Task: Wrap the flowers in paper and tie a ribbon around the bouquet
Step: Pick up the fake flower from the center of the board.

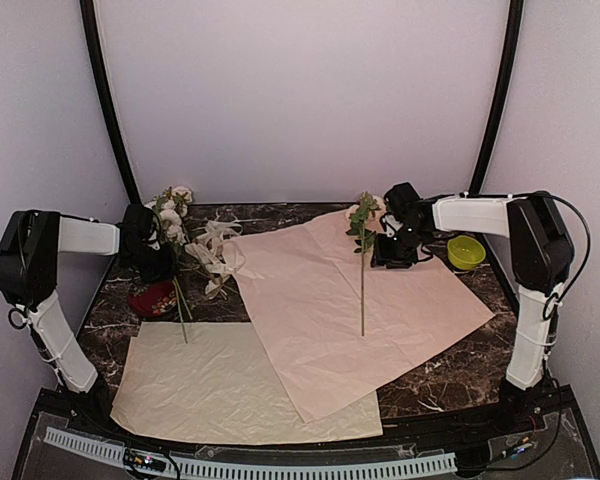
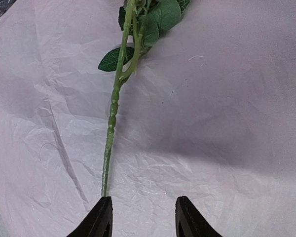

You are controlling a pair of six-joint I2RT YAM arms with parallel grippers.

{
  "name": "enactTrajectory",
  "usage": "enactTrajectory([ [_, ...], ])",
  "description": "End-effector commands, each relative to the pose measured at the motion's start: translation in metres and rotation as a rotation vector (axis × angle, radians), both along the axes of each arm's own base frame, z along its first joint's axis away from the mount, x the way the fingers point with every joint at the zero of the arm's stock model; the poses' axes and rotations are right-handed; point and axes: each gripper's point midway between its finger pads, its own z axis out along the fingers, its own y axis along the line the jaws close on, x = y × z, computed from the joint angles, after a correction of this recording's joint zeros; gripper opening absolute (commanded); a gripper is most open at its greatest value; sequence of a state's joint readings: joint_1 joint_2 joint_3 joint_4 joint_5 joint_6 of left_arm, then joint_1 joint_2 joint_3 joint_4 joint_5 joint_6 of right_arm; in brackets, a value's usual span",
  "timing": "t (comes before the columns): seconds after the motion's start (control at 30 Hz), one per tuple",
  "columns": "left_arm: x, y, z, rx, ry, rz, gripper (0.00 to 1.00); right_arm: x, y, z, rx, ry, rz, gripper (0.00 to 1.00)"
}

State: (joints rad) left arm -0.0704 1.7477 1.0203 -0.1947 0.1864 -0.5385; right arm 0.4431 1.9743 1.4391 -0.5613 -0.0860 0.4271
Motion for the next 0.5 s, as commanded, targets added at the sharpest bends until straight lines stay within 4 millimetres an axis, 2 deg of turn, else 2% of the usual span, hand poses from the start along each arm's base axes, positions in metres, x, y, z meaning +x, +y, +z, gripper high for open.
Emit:
enactTrajectory([
  [0.0, -0.005, -0.003, 0.012, -0.013, -0.031, -0.022, 0.16, -0.003, 0.006, 0.011, 0.016, -0.023, 0.022, 0.44],
  [0.1, -0.004, 0.004, 0.017, 0.043, -0.031, -0.024, 0.28, -0.004, 0.008, 0.011, 0.017, -0.021, 0.029, 0.44],
  [0.23, 0.008, 0.025, 0.033, 0.177, -0.055, -0.014, 0.4, -0.006, 0.009, 0.01, 0.009, -0.016, 0.039, 0.44],
  [0.33, 0.015, 0.027, 0.031, 0.17, -0.049, -0.011, 0.42, -0.006, 0.009, 0.009, 0.007, -0.014, 0.041, 0.44],
  [0.47, 0.024, 0.025, 0.018, 0.149, -0.028, -0.01, 0.41, -0.007, 0.011, 0.008, 0.015, -0.01, 0.046, 0.44],
])
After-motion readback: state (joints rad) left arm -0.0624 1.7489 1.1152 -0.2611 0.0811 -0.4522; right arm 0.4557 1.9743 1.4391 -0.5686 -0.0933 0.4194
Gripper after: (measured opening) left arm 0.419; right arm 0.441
